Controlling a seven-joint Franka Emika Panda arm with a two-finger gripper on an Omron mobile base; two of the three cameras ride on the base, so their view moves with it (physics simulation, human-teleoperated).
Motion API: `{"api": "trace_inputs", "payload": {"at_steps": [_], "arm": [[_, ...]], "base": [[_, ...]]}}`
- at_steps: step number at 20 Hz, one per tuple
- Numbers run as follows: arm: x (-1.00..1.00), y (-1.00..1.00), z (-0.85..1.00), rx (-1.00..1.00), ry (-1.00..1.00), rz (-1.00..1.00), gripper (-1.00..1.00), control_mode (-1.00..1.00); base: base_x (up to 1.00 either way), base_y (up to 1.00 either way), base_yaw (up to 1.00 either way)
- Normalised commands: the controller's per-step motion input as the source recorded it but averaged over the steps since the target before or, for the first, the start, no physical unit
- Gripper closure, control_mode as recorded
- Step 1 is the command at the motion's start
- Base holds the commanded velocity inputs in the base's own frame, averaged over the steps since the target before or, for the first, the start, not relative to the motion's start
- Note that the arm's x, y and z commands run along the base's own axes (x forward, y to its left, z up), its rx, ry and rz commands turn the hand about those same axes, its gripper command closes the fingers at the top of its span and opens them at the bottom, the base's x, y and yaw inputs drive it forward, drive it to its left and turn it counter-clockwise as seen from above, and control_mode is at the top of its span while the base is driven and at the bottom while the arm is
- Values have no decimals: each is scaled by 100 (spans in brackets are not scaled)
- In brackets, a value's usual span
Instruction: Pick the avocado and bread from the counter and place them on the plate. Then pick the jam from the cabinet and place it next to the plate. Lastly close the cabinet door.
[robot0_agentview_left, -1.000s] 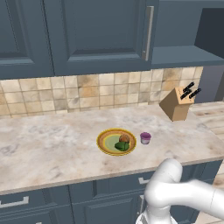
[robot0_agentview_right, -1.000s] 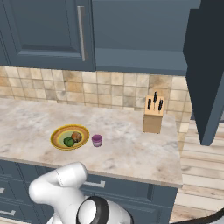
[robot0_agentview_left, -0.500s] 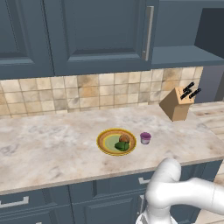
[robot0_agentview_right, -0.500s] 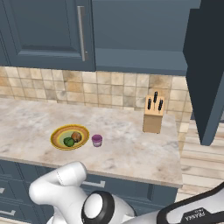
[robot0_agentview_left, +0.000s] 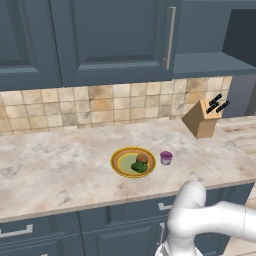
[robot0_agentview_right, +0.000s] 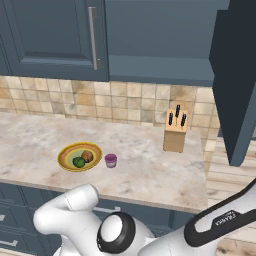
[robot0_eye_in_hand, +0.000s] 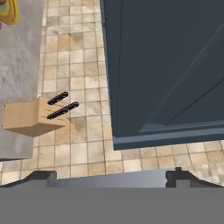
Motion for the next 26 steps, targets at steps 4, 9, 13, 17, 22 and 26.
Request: {"api": "trace_inputs", "payload": {"at_steps": [4,9,13,17,22,26], "arm": [[41,0,-6,0,5,0,-100,-100],[27,0,-6,0,5,0,-100,-100],[15,9,-3,0,4,0,-100,-100],[2,31,-2,0,1,1,-100,-100],[0,44,-1,0,0,2,-100,-100],[0,49,0,-2,0,2,-100,-100]], "base": [[0,0,0],[0,0,0],[0,0,0],[0,0,0],[0,0,0],[0,0,0]]}}
